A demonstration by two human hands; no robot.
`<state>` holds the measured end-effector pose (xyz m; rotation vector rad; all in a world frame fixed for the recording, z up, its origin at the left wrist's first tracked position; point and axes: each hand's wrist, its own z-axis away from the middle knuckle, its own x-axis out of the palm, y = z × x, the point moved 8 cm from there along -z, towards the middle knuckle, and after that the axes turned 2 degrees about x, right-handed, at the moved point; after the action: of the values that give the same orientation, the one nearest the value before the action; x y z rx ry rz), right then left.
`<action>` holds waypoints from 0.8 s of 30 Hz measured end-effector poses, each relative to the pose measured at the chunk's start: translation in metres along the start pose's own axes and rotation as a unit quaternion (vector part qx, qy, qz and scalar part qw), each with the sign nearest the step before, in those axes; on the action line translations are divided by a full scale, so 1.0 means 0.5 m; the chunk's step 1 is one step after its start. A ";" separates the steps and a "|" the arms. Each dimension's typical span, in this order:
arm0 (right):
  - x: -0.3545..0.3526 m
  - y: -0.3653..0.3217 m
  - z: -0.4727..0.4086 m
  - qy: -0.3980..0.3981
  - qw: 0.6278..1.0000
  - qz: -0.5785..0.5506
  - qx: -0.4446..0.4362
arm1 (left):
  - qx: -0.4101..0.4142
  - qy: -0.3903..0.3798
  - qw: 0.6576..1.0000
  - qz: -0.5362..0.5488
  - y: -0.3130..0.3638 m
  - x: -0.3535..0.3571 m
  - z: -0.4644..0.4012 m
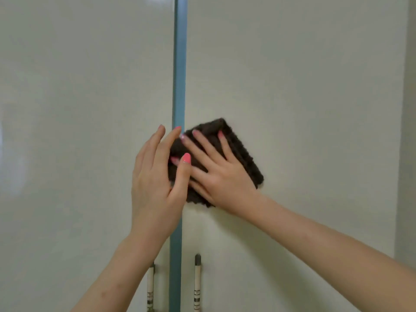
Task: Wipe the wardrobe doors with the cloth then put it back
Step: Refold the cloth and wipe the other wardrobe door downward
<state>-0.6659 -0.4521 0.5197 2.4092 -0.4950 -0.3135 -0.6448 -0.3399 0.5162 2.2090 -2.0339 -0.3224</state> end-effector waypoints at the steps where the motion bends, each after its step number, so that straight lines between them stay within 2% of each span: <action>1: 0.007 -0.042 0.042 -0.026 0.998 -0.017 -0.049 | 0.000 0.007 1.000 0.007 0.004 0.001 0.002; 5: 0.012 -0.095 0.179 -0.084 0.982 -0.035 -0.166 | -0.006 -0.006 1.000 0.020 0.019 0.019 0.014; 9: -0.017 -0.016 0.198 -0.082 0.975 -0.025 -0.203 | 0.002 -0.039 0.999 -0.006 0.022 0.048 0.023; 12: -0.045 0.113 0.138 -0.051 0.991 0.021 -0.125 | -0.003 -0.068 0.997 -0.031 0.019 0.077 0.034; 15: -0.070 0.216 0.099 -0.020 0.998 0.054 0.018 | -0.019 -0.074 0.996 -0.051 0.016 0.102 0.054; 17: -0.075 0.219 0.114 0.010 0.993 0.043 0.109 | -0.018 -0.057 0.996 -0.061 0.023 0.110 0.069; 19: -0.067 0.171 0.162 0.030 0.989 0.017 0.141 | 0.000 -0.021 0.997 -0.072 0.043 0.111 0.083; 20: -0.059 0.133 0.199 0.019 0.993 0.001 0.117 | 0.012 -0.008 0.997 -0.079 0.055 0.115 0.093; 24: -0.043 0.029 0.389 -0.090 0.992 -0.021 -0.087 | 0.027 -0.011 0.995 -0.099 0.087 0.142 0.124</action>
<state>-0.7558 -0.5607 0.3832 2.2339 -0.4765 -0.5734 -0.6963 -0.4111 0.4611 2.4568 -1.8566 -0.3153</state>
